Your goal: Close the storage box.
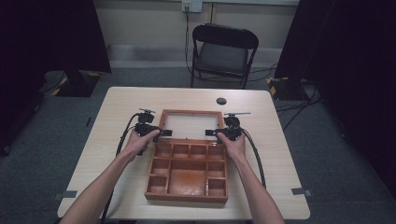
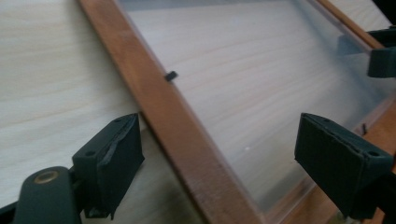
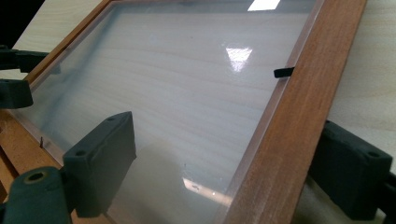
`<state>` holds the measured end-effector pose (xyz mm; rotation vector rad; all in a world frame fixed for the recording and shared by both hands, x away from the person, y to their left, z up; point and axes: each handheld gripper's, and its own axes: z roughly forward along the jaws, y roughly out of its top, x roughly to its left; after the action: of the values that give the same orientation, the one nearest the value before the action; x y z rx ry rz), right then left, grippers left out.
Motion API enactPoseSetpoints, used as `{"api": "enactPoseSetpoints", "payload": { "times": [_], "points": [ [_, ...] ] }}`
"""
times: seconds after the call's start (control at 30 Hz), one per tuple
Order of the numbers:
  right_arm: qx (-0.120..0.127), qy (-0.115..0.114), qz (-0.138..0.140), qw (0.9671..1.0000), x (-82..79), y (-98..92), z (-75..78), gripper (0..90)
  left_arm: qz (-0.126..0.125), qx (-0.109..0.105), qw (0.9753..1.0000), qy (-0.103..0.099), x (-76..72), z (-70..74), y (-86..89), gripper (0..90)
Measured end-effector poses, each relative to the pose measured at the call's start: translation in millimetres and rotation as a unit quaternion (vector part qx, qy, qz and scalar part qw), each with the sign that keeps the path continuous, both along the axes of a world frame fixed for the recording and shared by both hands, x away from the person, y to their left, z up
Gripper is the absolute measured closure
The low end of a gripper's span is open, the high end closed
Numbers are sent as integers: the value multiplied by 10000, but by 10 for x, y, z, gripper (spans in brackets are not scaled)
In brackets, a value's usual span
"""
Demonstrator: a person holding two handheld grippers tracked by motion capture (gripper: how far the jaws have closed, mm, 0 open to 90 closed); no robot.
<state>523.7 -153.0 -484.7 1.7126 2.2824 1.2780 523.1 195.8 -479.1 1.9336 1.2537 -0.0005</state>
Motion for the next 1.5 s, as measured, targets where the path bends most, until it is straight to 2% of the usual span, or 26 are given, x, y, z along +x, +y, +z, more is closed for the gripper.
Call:
{"api": "enactPoseSetpoints", "payload": {
  "times": [0.07, 0.17, 0.33, 0.43, 0.53, 0.7, 0.87, 0.97, 1.07, 1.17, 1.3, 1.43, 1.5],
  "points": [
    [10, -7, 5, 10000, 1, 0, -1, 123, -13, 3, 10000, 41, 5, -3, -32, 126],
    [15, -17, -1, 10000, -3, -2, -4, 123, 109, 46, 9999, 87, -12, 8, -64, 127],
    [60, -134, -15, 9999, -18, -9, -14, 125, 28, -209, 9997, 136, 7, -43, -21, 137],
    [103, -133, -29, 9999, -22, -21, -7, 143, 2, -183, 9997, 173, 15, -29, -26, 136],
    [86, -179, -46, 9998, -24, -24, 7, 152, -37, -115, 9999, 86, 12, -5, -32, 139],
    [34, -317, -70, 9995, -35, -32, 70, 198, -41, -191, 9998, -24, -1, 28, -30, 177],
    [67, -430, -156, 9989, -48, -60, 152, 272, -44, -69, 9998, -188, -28, 108, -35, 212],
    [28, -574, -201, 9981, -70, -75, 245, 332, -17, -43, 9995, -316, -40, 169, -8, 289],
    [89, -632, -279, 9976, -86, -89, 290, 369, -20, -6, 9990, -437, -54, 232, 9, 318],
    [86, -723, -303, 9969, -111, -102, 352, 406, -67, 124, 9983, -562, -70, 292, 5, 338],
    [106, -841, -311, 9959, -148, -121, 426, 451, -66, 5, 9982, -595, -96, 363, 49, 382],
    [103, -916, -307, 9953, -198, -143, 510, 494, -55, 9, 9974, -721, -130, 412, 73, 446],
    [91, -928, -307, 9952, -208, -144, 527, 500, -55, -31, 9970, -773, -147, 431, 84, 451]
  ]
}}
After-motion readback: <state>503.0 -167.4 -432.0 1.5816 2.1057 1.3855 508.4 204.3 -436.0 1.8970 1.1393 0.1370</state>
